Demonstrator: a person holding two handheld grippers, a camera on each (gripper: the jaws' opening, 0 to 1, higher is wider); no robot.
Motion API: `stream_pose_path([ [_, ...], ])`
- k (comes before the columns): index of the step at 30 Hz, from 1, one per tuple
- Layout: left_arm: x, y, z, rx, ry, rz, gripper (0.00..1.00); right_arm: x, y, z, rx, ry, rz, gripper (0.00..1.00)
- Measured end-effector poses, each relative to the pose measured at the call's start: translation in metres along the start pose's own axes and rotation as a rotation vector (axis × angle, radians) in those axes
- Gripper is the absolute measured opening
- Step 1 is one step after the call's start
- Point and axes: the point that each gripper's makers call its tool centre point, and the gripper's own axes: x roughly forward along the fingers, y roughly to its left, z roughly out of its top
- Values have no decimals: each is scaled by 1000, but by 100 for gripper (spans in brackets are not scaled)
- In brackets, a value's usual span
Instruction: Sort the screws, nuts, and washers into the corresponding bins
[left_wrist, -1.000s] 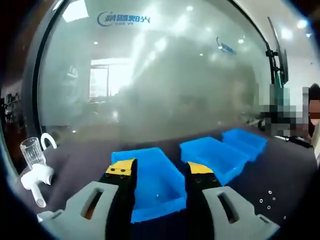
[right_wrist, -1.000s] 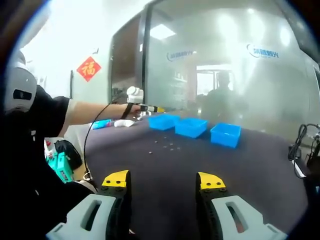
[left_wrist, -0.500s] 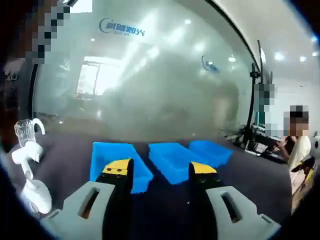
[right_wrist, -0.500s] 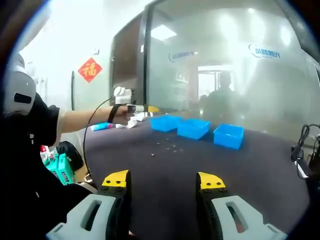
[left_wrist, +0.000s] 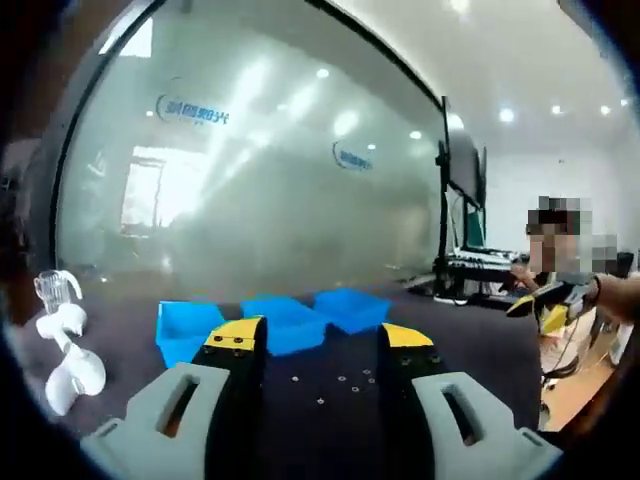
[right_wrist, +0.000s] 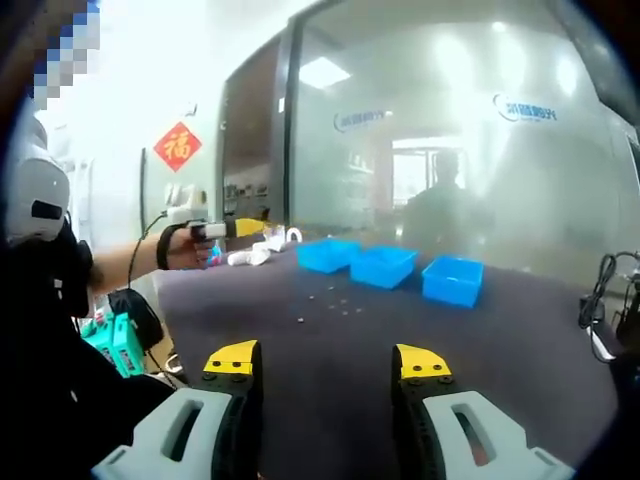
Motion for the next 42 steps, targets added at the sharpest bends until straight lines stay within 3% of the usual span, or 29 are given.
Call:
stream_pose_path([
  [9,-43,-25,2,-2,-24,-69,43,-3,-5,3,0,-10,-14,47],
  [12,-54,-34,-7,-26,14,-107,43,-5,-6,4,2,-13,-19,47],
  [17,-72,-41,-15,6,47,-128,43,-5,-7,4,8,-19,-24,47],
  [22,-85,-48,-23,21,101,-198,41,-4,-6,2,7,-15,-20,47],
  [25,-87,-45,-30,25,139,-201,41,-4,-5,3,9,-17,-17,47],
  [28,-89,-46,-37,-49,179,-234,42,-3,-5,3,8,-16,-18,47],
  [34,-87,-43,-42,-95,221,-253,42,-2,-3,2,12,-18,-14,47],
  [42,-81,-50,-49,-60,279,-295,42,-2,-4,2,9,-15,-17,47],
])
